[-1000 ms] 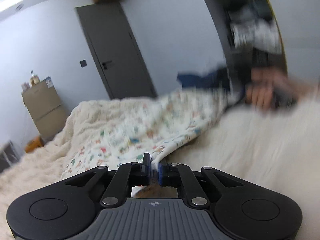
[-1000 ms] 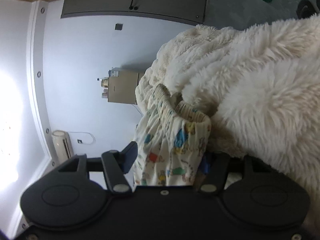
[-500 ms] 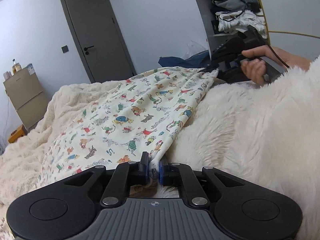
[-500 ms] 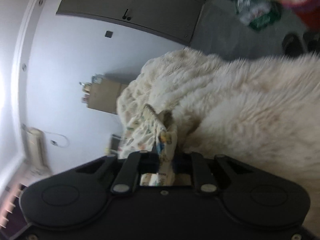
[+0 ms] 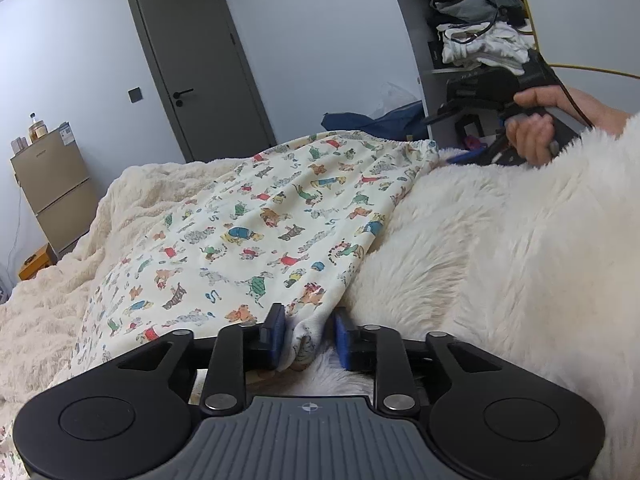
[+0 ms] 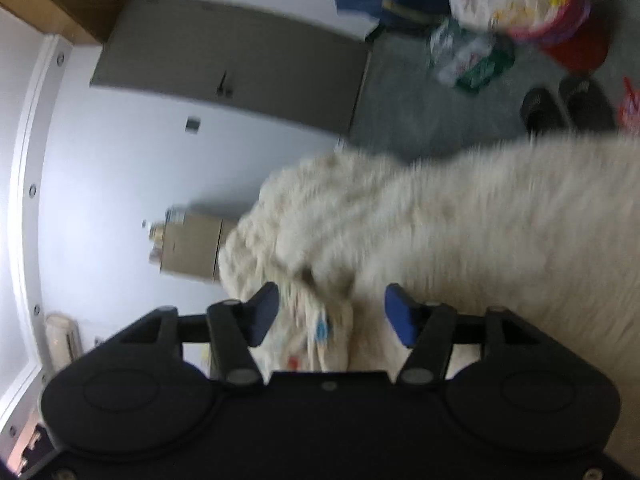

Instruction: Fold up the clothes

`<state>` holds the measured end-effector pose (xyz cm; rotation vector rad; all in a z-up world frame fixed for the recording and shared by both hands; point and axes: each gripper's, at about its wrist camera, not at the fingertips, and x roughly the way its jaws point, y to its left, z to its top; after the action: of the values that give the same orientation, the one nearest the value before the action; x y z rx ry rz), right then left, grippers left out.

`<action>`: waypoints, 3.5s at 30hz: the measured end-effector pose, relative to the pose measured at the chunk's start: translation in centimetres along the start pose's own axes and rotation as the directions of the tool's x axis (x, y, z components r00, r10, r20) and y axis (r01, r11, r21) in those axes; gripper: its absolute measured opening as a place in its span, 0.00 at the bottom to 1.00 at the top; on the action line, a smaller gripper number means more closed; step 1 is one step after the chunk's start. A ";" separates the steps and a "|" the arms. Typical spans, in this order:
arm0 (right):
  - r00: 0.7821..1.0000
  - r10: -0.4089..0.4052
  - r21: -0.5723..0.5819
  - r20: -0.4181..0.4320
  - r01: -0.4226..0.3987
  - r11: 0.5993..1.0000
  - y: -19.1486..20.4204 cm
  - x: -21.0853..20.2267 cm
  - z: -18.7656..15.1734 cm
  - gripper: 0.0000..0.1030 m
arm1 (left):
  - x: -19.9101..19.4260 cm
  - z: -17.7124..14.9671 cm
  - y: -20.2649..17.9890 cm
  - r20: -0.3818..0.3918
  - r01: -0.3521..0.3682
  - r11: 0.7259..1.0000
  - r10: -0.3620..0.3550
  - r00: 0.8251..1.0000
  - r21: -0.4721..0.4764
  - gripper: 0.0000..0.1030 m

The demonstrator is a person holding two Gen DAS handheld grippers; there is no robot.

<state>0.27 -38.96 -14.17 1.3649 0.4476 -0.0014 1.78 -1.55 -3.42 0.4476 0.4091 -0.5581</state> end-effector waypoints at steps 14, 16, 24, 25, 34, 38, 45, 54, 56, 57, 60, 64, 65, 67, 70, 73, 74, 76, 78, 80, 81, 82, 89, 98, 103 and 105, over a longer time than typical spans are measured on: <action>0.982 0.180 0.055 0.048 -0.183 0.982 -0.5 7.9 1.9 0.16 | 0.2 -0.3 -0.6 0.002 0.001 1.000 -0.001 1.000 -0.018 0.28; 0.983 0.179 0.039 0.041 -0.181 0.983 -0.5 8.0 2.4 0.15 | 0.2 -0.3 -0.7 0.003 0.002 1.000 -0.002 1.000 -0.018 0.28; 0.971 0.117 0.124 0.207 -0.144 0.982 -2.6 3.5 7.7 0.10 | 0.2 -0.4 -0.4 0.001 0.005 1.000 -0.005 1.000 -0.029 0.28; 0.975 0.107 0.149 0.193 -0.137 0.979 -3.1 2.7 7.8 0.17 | 0.2 -0.3 -0.5 0.000 0.004 1.000 -0.004 1.000 -0.028 0.28; 0.995 0.099 0.110 0.030 -0.101 0.989 -1.6 -0.9 4.0 0.58 | 0.1 -0.4 -0.5 0.007 0.004 0.999 -0.004 1.000 -0.033 0.29; 0.990 0.132 0.071 -0.038 -0.129 0.989 -0.3 0.3 0.6 0.57 | 0.1 -0.4 -0.4 0.007 0.006 0.999 -0.006 1.000 -0.036 0.29; 0.983 0.181 0.065 -0.014 -0.180 0.982 -0.4 4.5 -0.9 0.55 | 0.2 -0.3 -0.4 0.000 0.011 0.999 -0.011 1.000 -0.041 0.29; 0.980 0.150 0.056 0.133 -0.158 0.986 1.1 9.8 -1.5 0.25 | -0.3 -0.3 -0.6 0.021 0.013 0.999 -0.013 1.000 -0.034 0.27; 0.984 0.121 0.035 0.132 -0.127 0.991 1.6 10.1 -1.4 0.23 | -0.5 -0.1 -0.8 0.034 0.006 1.000 -0.005 0.999 -0.029 0.11; 0.985 0.108 0.013 0.133 -0.110 0.994 2.2 10.1 -1.2 0.23 | -0.6 0.1 -1.0 0.042 -0.001 1.000 0.002 0.999 -0.026 0.04; 0.989 0.062 -0.052 0.131 -0.056 0.997 4.4 10.2 -0.6 0.21 | -1.1 1.5 -1.7 0.057 -0.036 0.999 0.034 0.998 0.031 0.00; 0.991 0.033 -0.093 0.132 -0.020 0.995 7.5 9.5 1.1 0.19 | -1.9 4.5 -2.9 0.085 -0.123 0.984 0.113 0.990 0.128 0.00; 0.990 0.030 -0.103 0.137 -0.016 0.995 8.0 9.0 1.4 0.18 | -2.1 5.3 -3.1 0.088 -0.112 0.984 0.101 0.991 0.138 0.00; 0.988 0.037 -0.110 0.147 -0.021 0.994 8.9 8.2 2.0 0.16 | -2.1 6.4 -3.7 0.098 -0.091 0.982 0.075 0.992 0.163 0.00; 0.982 0.055 -0.127 0.180 -0.032 0.991 9.8 6.6 3.8 0.09 | -1.4 7.6 -5.4 0.096 -0.063 0.973 0.042 0.994 0.223 0.00; 0.969 0.082 -0.166 0.234 -0.043 0.985 10.8 5.2 6.2 0.08 | -0.2 9.4 -7.3 0.101 0.018 0.966 -0.046 0.994 0.259 0.00; 0.962 0.095 -0.177 0.254 -0.051 0.983 11.2 4.3 7.3 0.08 | 0.2 10.0 -7.9 0.099 0.044 0.962 -0.073 0.992 0.268 0.00; 0.952 0.116 -0.190 0.285 -0.063 0.980 12.0 2.4 9.2 0.08 | 1.1 11.3 -9.5 0.097 0.089 0.949 -0.123 0.988 0.303 0.00; 0.943 0.125 -0.196 0.309 -0.065 0.979 12.6 0.7 11.1 0.08 | 2.2 12.8 -11.3 0.090 0.116 0.932 -0.155 0.984 0.345 0.00; 0.932 0.129 -0.205 0.339 -0.061 0.977 13.4 -1.1 13.2 0.08 | 3.3 14.4 -13.1 0.081 0.144 0.915 -0.188 0.979 0.378 0.00; 0.927 0.129 -0.208 0.351 -0.057 0.976 13.8 -1.7 14.0 0.08 | 3.7 15.0 -13.5 0.080 0.152 0.914 -0.196 0.977 0.377 0.00; 0.923 0.129 -0.210 0.363 -0.053 0.976 14.1 -2.2 14.7 0.08 | 4.2 15.9 -14.1 0.086 0.162 0.918 -0.206 0.975 0.362 0.00; 0.841 0.116 -0.327 0.528 0.075 0.942 19.6 -8.7 20.8 0.08 | 1.2 17.4 -11.4 0.191 0.217 0.966 -0.242 0.951 0.142 0.57; 0.802 0.102 -0.494 0.589 0.257 0.830 24.7 -10.1 20.9 0.08 | -5.6 9.6 13.0 0.102 0.015 0.929 0.024 0.994 -0.370 0.74; 0.864 0.129 -0.617 0.487 0.236 0.751 26.3 -6.6 16.8 0.08 | -1.1 1.4 27.3 -0.010 0.007 0.683 -0.021 1.000 -0.730 0.75; 0.889 0.134 -0.658 0.438 0.216 0.721 26.4 -5.4 15.4 0.08 | 2.1 -2.9 31.3 0.017 0.071 0.507 -0.112 0.994 -0.859 0.75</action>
<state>6.84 -49.05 14.38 0.5595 0.0442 -0.1788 20.96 22.79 2.30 -0.5583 0.7006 -0.3771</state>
